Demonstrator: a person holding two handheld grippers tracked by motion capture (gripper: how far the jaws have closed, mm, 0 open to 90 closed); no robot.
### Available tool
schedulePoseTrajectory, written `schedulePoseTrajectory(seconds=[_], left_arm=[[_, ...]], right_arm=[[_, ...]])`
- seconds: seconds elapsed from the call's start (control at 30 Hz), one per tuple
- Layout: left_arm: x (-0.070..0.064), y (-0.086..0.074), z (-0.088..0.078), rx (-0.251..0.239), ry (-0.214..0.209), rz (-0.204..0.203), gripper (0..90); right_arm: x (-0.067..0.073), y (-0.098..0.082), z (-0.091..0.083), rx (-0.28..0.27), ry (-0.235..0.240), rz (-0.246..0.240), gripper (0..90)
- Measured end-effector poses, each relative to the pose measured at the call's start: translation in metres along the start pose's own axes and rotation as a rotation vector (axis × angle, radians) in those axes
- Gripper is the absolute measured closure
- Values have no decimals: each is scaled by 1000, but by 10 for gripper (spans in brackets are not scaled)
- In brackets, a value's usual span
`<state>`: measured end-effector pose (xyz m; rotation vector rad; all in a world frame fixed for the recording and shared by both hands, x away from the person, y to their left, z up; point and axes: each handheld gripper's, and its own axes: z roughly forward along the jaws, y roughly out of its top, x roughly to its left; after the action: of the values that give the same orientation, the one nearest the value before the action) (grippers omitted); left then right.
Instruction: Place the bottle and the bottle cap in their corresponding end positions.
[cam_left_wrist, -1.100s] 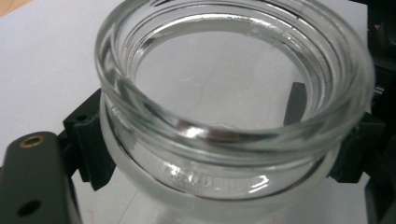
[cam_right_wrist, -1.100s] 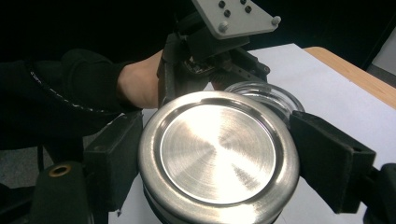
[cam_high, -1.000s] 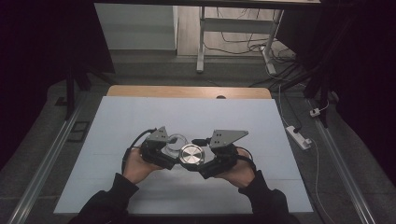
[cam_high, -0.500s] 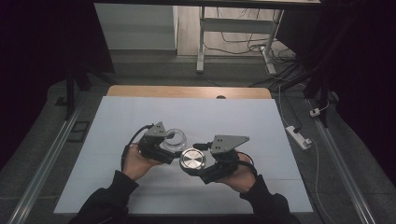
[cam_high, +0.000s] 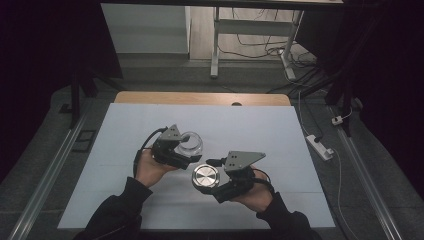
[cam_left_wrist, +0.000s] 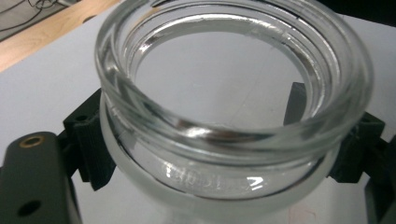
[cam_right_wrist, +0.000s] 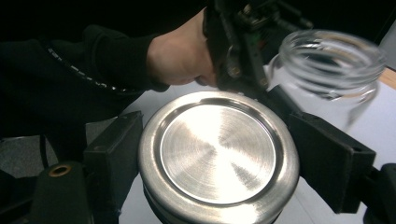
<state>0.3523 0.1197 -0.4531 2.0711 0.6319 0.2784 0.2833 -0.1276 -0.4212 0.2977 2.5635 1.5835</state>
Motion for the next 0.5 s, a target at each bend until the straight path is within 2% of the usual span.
schedulePoseTrajectory(seconds=[0.5], left_arm=[[15, 13, 14, -25, 27, -4, 155]], right_arm=[[9, -19, 7, 33, 4, -2, 200]])
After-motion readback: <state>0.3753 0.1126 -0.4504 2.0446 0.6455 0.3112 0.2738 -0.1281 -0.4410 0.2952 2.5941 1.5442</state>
